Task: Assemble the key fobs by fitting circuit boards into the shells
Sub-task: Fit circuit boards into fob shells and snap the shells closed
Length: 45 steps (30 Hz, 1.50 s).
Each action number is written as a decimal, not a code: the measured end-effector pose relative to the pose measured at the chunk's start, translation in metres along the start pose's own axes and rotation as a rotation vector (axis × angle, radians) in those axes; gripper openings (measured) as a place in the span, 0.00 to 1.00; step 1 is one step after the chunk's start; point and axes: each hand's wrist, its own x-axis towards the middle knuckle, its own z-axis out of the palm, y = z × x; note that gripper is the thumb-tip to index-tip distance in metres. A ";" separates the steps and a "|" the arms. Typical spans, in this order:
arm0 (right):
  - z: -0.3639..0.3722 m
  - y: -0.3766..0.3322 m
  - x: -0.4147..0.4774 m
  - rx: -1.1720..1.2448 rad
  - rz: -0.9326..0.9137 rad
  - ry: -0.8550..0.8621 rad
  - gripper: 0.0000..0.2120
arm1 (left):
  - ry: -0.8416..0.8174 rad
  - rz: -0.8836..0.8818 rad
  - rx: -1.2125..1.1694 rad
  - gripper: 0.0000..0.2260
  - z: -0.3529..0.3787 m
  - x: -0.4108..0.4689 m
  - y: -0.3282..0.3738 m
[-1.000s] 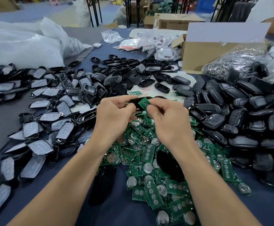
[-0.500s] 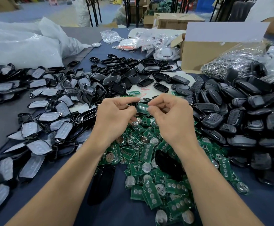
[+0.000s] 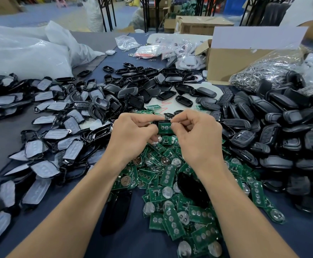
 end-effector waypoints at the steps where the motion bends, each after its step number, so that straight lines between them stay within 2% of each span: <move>1: 0.001 0.000 0.000 -0.002 0.005 0.008 0.10 | 0.000 0.000 -0.010 0.18 0.000 0.000 0.001; 8: 0.002 -0.002 0.000 -0.058 -0.001 0.019 0.13 | -0.008 -0.006 -0.033 0.18 0.000 0.000 0.001; 13: 0.003 -0.004 -0.002 -0.076 -0.003 0.040 0.12 | -0.012 0.016 -0.023 0.09 0.001 -0.001 -0.004; 17: 0.003 -0.004 -0.002 -0.088 0.047 0.041 0.05 | 0.028 0.001 -0.062 0.12 0.002 0.001 -0.005; 20: 0.002 -0.003 -0.002 -0.129 0.087 0.063 0.09 | 0.033 -0.010 -0.167 0.12 -0.001 0.001 -0.003; 23: 0.004 -0.004 -0.002 0.032 0.152 -0.024 0.05 | -0.003 -0.039 -0.250 0.11 -0.003 0.001 -0.003; 26: 0.003 -0.002 0.001 0.240 0.210 -0.093 0.09 | -0.049 -0.004 -0.158 0.10 -0.003 0.002 -0.005; 30: 0.001 0.004 0.000 0.241 0.168 -0.144 0.08 | -0.154 0.073 0.096 0.10 -0.001 0.001 -0.006; 32: 0.003 0.004 -0.001 0.269 0.168 -0.132 0.07 | -0.153 0.064 0.083 0.10 -0.002 0.002 -0.007; 37: 0.004 -0.001 0.000 0.548 0.297 -0.172 0.09 | -0.035 -0.016 -0.053 0.08 -0.005 0.005 -0.008; 39: 0.005 0.000 -0.001 0.478 0.284 -0.140 0.11 | -0.040 -0.031 0.003 0.09 -0.004 0.005 -0.008; 43: 0.008 0.001 -0.003 0.306 0.244 -0.102 0.10 | -0.130 0.072 0.206 0.07 -0.006 0.003 -0.005; 45: 0.010 -0.002 -0.002 0.326 0.226 -0.108 0.09 | -0.051 0.110 0.229 0.09 -0.007 0.001 -0.002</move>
